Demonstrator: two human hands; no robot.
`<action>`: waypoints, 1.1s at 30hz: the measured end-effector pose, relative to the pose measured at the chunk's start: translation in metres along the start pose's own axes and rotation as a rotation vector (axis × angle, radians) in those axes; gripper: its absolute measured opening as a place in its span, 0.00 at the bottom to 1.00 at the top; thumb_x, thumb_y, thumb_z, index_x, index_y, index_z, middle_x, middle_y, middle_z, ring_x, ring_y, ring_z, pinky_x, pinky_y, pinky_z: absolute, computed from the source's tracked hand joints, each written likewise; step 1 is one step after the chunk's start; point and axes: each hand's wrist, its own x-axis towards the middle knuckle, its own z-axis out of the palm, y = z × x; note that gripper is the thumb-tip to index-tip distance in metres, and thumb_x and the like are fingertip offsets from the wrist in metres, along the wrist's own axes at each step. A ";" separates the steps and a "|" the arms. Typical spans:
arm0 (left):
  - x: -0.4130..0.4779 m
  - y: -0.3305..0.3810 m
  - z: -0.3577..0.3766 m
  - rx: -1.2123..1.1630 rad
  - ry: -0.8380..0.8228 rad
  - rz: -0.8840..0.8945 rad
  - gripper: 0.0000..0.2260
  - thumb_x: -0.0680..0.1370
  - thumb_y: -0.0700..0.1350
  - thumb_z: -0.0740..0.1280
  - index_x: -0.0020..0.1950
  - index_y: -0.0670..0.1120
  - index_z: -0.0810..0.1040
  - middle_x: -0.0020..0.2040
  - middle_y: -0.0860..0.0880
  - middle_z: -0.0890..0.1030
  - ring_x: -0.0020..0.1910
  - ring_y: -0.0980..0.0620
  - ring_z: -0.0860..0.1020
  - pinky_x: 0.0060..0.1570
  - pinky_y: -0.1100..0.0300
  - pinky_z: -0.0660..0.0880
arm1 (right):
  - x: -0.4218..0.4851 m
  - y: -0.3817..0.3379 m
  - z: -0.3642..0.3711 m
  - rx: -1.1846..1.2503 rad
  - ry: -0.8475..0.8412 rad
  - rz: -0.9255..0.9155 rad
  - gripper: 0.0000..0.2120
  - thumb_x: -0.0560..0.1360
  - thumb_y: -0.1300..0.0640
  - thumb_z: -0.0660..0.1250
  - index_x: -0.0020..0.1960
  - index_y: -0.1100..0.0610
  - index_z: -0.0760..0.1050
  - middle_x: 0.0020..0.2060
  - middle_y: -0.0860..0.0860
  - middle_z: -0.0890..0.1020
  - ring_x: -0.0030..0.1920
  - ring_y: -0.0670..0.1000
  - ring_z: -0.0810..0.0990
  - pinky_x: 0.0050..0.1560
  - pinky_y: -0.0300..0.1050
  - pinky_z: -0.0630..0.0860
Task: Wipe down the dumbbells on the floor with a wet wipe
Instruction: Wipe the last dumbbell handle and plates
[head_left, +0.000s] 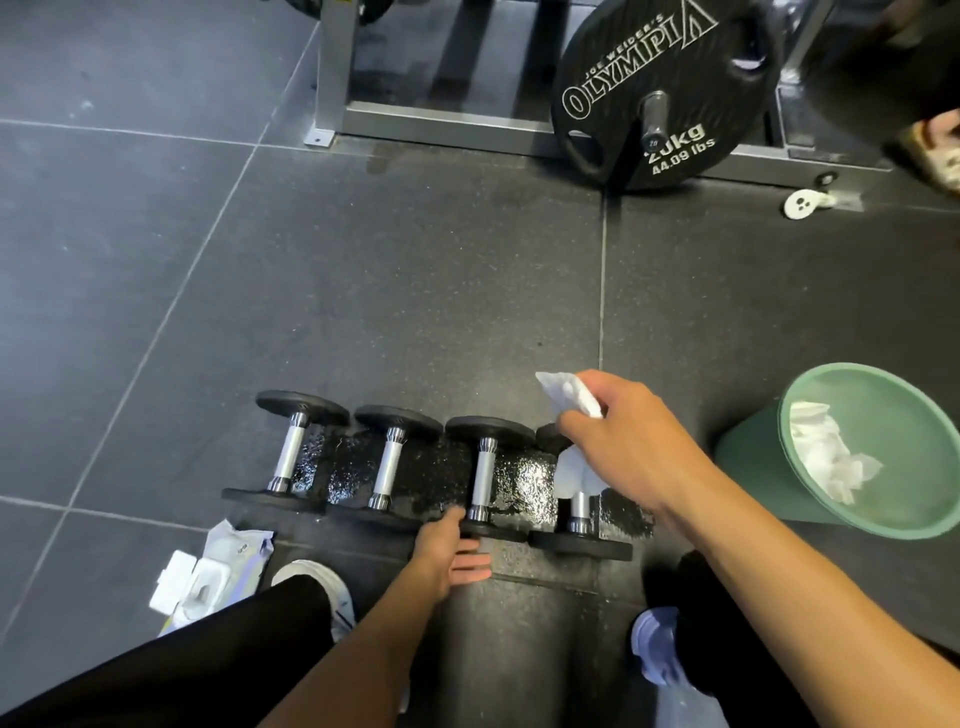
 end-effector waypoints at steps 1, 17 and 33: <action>-0.005 0.001 -0.003 0.051 -0.011 0.006 0.16 0.86 0.55 0.62 0.64 0.44 0.75 0.54 0.36 0.82 0.46 0.36 0.85 0.34 0.45 0.85 | -0.001 0.000 -0.001 0.011 -0.004 -0.002 0.08 0.80 0.55 0.64 0.52 0.42 0.77 0.36 0.48 0.82 0.31 0.48 0.73 0.25 0.35 0.66; -0.089 0.014 0.056 0.516 -0.166 0.238 0.06 0.86 0.46 0.62 0.56 0.45 0.74 0.52 0.41 0.86 0.42 0.44 0.86 0.38 0.54 0.83 | -0.032 0.001 -0.032 0.568 0.059 0.055 0.11 0.78 0.61 0.64 0.56 0.54 0.82 0.46 0.48 0.85 0.43 0.49 0.81 0.42 0.42 0.74; -0.044 -0.017 0.120 0.506 -0.024 0.027 0.28 0.84 0.65 0.59 0.60 0.40 0.78 0.53 0.40 0.86 0.47 0.40 0.85 0.43 0.50 0.81 | -0.045 0.030 -0.073 0.839 0.076 0.102 0.12 0.77 0.64 0.61 0.50 0.55 0.82 0.39 0.50 0.84 0.37 0.49 0.80 0.37 0.41 0.73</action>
